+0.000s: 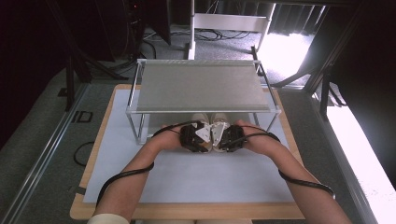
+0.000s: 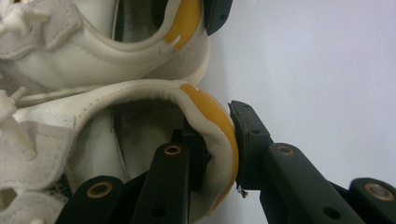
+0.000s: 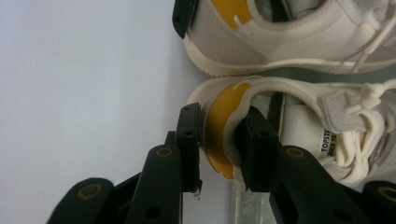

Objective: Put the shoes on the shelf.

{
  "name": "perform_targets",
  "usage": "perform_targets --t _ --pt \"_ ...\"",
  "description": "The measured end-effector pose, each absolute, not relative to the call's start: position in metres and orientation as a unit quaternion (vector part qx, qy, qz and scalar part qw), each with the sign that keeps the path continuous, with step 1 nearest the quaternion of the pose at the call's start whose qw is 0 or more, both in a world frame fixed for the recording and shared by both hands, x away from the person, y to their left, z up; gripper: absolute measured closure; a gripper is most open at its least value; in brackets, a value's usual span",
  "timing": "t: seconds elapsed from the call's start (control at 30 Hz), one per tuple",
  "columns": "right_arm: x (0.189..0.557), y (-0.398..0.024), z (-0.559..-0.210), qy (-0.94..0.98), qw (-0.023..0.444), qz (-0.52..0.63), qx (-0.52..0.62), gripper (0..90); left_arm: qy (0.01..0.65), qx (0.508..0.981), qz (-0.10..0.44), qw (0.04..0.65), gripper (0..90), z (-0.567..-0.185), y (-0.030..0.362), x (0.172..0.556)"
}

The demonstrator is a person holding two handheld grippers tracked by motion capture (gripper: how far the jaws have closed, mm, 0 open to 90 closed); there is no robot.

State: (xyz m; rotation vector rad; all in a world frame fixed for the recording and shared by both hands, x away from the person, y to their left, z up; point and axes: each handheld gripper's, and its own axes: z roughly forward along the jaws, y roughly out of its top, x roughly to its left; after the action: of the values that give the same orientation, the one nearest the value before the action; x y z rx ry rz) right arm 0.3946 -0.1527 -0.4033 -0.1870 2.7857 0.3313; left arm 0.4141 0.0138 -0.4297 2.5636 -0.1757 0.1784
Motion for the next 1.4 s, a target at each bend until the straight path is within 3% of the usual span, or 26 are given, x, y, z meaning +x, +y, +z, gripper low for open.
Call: perform_targets --t 0.2,0.43,0.6,0.7,0.87,1.0,1.23,1.4 --pt "0.4 -0.155 -0.4 0.974 0.171 0.134 -0.061 68.3 -0.071 0.958 0.05 0.273 75.1 -0.426 0.013 0.421" --pt "0.399 -0.159 -0.398 0.969 0.189 0.152 -0.037 63.7 -0.061 0.952 0.078 0.291 67.5 -0.423 0.017 0.421" --pt "0.4 -0.164 -0.395 0.963 0.211 0.165 0.005 52.8 0.044 0.947 0.112 0.298 47.8 -0.414 0.018 0.421" --pt "0.398 -0.168 -0.393 0.958 0.222 0.183 0.019 53.1 0.089 0.946 0.123 0.287 37.7 -0.413 0.014 0.417" --pt "0.39 -0.174 -0.391 0.947 0.227 0.22 0.058 50.8 0.128 0.937 0.128 0.3 36.4 -0.415 0.015 0.413" --pt "0.379 -0.182 -0.397 0.924 0.257 0.262 0.105 50.4 0.167 0.918 0.161 0.322 36.4 -0.418 0.017 0.403" --pt "0.368 -0.197 -0.406 0.886 0.26 0.339 0.181 49.4 0.239 0.87 0.203 0.38 34.6 -0.417 0.031 0.381" --pt "0.36 -0.199 -0.416 0.871 0.256 0.354 0.223 47.8 0.265 0.862 0.21 0.377 34.6 -0.423 0.033 0.365"
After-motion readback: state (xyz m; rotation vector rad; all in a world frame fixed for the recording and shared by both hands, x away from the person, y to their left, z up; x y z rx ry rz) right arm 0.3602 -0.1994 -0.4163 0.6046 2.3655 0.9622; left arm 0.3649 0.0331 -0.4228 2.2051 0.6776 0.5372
